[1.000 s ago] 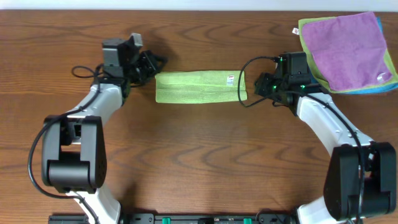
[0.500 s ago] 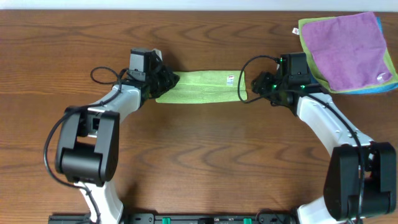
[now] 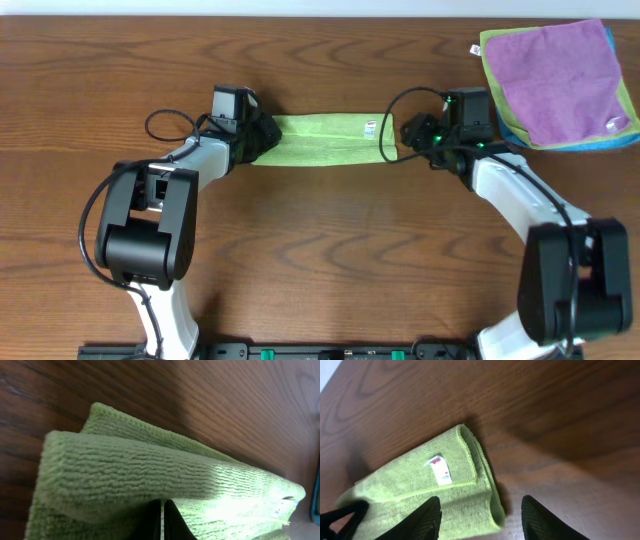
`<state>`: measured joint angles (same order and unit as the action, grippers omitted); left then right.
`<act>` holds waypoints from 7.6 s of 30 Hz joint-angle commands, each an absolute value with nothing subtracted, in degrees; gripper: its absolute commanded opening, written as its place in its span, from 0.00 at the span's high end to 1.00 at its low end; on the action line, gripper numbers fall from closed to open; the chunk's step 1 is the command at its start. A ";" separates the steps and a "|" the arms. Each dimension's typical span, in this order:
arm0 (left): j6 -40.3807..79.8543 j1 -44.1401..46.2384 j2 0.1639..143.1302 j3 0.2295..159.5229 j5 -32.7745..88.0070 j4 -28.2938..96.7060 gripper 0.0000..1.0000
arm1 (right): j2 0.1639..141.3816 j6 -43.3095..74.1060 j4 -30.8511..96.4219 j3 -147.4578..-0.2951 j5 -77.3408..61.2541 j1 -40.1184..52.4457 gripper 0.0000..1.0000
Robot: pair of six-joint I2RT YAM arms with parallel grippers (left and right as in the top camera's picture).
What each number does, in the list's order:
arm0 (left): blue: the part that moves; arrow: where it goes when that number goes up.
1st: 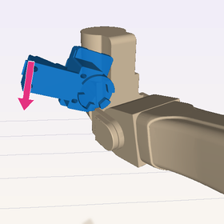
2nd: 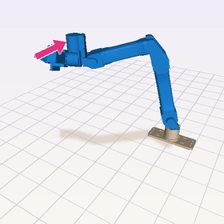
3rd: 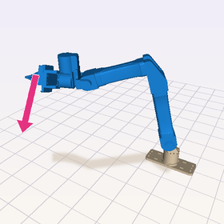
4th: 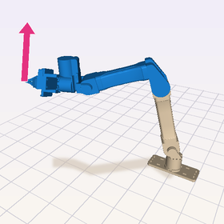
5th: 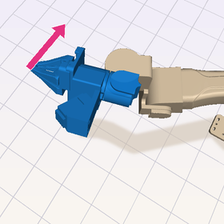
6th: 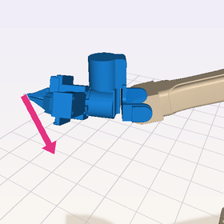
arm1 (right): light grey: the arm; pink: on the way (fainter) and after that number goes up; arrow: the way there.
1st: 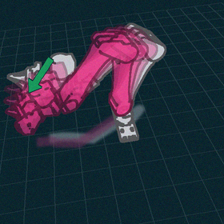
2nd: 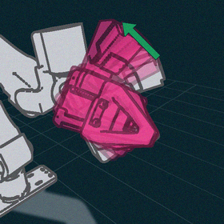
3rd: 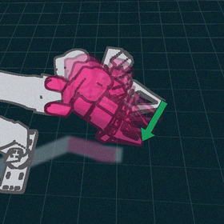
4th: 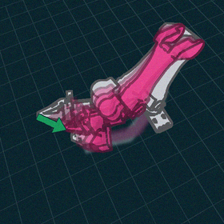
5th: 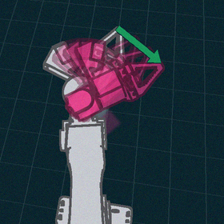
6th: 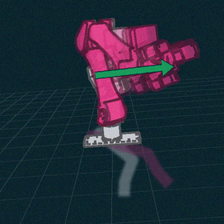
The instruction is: Fold the cloth
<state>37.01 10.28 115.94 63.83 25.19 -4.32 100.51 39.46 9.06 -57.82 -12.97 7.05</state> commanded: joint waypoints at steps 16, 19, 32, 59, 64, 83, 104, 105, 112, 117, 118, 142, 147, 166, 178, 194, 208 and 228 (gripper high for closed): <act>35.73 10.22 116.90 64.84 22.52 -1.50 0.94 | 111.63 43.07 -2.00 -57.19 -16.97 8.34 0.49; 35.73 10.22 116.90 64.84 22.70 -1.48 0.94 | 112.97 43.92 -3.18 -57.19 -17.02 8.73 0.50; 35.73 10.22 116.90 64.84 23.83 -1.34 0.94 | 117.80 45.82 -9.69 -57.21 -17.96 11.40 0.60; 35.75 9.69 116.88 64.90 24.95 -1.54 0.95 | 111.70 42.57 -15.14 -57.41 -18.06 12.10 0.99; 35.75 9.72 116.88 65.23 25.08 -1.52 0.94 | 108.55 42.61 -14.98 -57.41 -18.59 13.17 0.98; 35.75 9.69 116.88 65.54 25.63 -1.54 0.94 | 106.06 42.78 -15.51 -62.74 -13.61 23.79 0.99; 32.99 8.75 115.77 69.65 30.06 1.56 0.94 | 112.79 40.36 -7.77 -73.84 -12.38 29.50 0.99; 32.64 8.40 115.37 69.76 30.06 2.04 0.94 | 112.86 40.32 -7.92 -73.84 -12.38 29.69 0.99; 30.61 3.70 110.43 70.04 30.02 3.20 0.94 | 113.89 40.21 -8.71 -74.06 -12.21 30.52 0.99; 30.13 -0.08 107.28 70.04 30.04 3.22 0.94 | 115.85 40.21 -8.78 -76.14 -12.23 31.18 0.99; 29.95 -0.86 106.85 70.04 30.06 3.22 0.94 | 116.29 40.21 -8.80 -76.64 -12.23 31.42 0.99; 28.25 -6.13 105.60 70.04 30.06 7.09 0.94 | 123.13 38.46 -4.34 -83.90 -13.93 35.09 0.99; 28.25 -6.22 105.60 70.04 30.04 7.09 0.94 | 123.13 38.00 -4.32 -83.90 -14.94 35.88 0.95; 28.23 -8.67 104.44 70.06 30.06 7.14 0.94 | 123.11 38.04 -5.37 -84.07 -19.99 38.72 0.45; 28.23 -10.24 104.09 70.06 36.03 10.96 0.32 | 117.36 32.12 2.74 -84.33 -21.96 31.53 0.01; 28.32 -10.37 104.09 70.06 43.59 16.99 0.04 | 95.66 9.13 44.36 -84.29 -18.68 20.18 0.01; 28.49 -7.66 104.12 69.97 43.57 22.92 0.05 | 64.90 8.21 43.33 -52.97 -16.97 6.98 0.01; 28.97 -3.66 104.25 67.61 41.74 24.62 0.05 | 33.91 27.68 41.78 -30.00 -17.41 2.55 0.01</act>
<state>28.67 -3.64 105.32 68.71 42.65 24.45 34.22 22.41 41.89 -30.24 -16.93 3.07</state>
